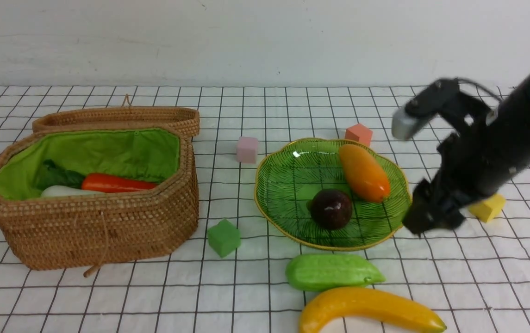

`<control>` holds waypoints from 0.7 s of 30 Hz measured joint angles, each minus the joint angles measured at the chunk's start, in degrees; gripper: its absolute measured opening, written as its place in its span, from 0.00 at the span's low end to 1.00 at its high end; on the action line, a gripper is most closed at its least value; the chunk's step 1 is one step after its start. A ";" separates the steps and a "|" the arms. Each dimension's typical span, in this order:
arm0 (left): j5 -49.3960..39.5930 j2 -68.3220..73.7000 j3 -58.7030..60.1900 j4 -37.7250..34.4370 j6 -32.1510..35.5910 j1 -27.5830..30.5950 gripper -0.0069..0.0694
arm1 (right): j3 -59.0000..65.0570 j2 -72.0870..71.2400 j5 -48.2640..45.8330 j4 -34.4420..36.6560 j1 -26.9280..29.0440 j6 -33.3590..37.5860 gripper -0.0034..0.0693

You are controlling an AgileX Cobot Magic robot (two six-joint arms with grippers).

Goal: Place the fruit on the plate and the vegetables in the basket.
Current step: Use the right arm to grab a banana and put it into the right plate

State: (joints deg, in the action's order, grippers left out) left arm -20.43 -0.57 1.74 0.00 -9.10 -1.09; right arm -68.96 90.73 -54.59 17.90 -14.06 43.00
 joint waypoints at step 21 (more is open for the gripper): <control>0.00 0.00 0.00 0.00 0.00 0.00 0.22 | 13.67 8.37 7.16 8.93 0.00 12.79 0.47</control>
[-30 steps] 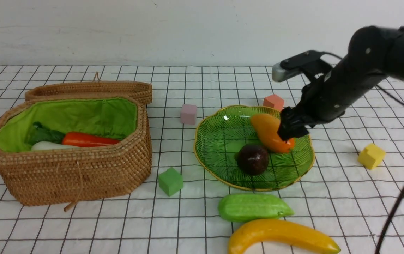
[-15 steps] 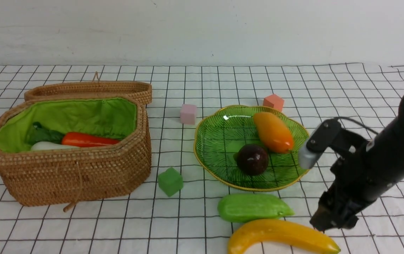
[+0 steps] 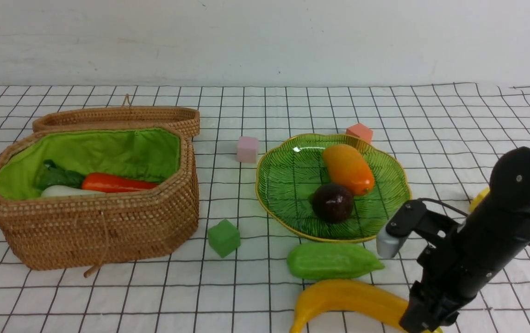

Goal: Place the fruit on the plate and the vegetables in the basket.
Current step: Use the right arm to grab a banana and put it into the right plate

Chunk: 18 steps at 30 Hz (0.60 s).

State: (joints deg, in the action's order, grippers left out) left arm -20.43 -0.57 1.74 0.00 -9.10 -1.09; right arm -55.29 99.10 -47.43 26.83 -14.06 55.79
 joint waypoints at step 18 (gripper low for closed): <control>0.00 0.00 0.00 0.00 0.00 0.00 0.24 | -8.25 -11.27 1.01 10.85 3.71 -5.39 0.47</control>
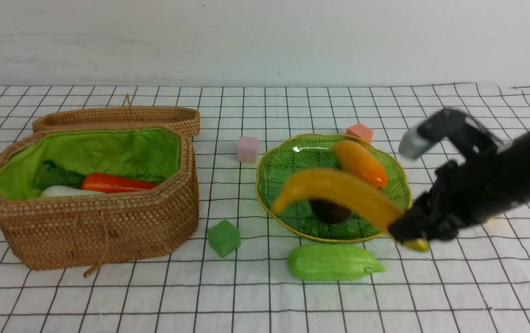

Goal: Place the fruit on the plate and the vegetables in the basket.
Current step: Use the right arm to grab a banana and put it into the right plate

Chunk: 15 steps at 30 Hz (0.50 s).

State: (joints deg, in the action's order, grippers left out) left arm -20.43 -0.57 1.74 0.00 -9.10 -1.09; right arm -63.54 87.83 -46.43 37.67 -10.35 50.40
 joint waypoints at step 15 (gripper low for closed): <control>0.00 0.00 0.00 0.00 0.00 0.00 0.26 | -18.39 22.95 6.87 -2.68 1.51 -12.96 0.47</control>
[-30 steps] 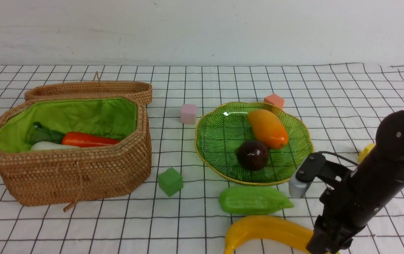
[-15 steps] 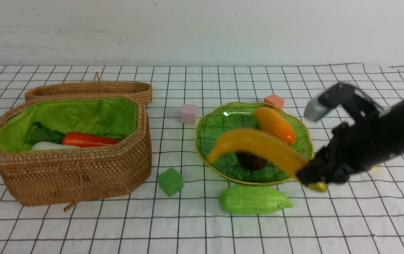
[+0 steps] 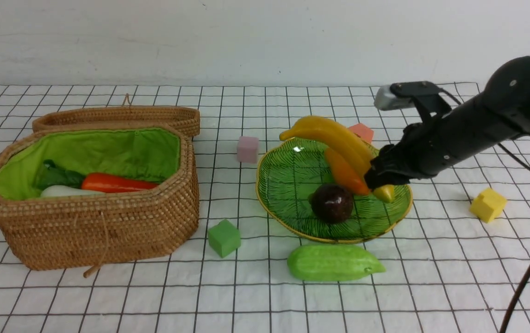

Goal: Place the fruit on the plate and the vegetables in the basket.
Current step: Use the right arm to grab a banana and put it into the right plate

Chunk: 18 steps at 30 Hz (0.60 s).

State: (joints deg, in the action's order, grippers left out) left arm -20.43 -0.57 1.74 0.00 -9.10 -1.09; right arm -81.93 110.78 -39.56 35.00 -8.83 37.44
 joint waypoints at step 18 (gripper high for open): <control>0.00 0.00 0.00 0.00 0.00 0.00 0.29 | -0.53 -6.34 -9.61 -3.27 -0.99 5.95 0.98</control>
State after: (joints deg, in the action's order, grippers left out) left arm -20.43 -0.57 1.74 0.00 -9.10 -1.09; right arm -82.46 104.44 -49.17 31.73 -9.83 43.39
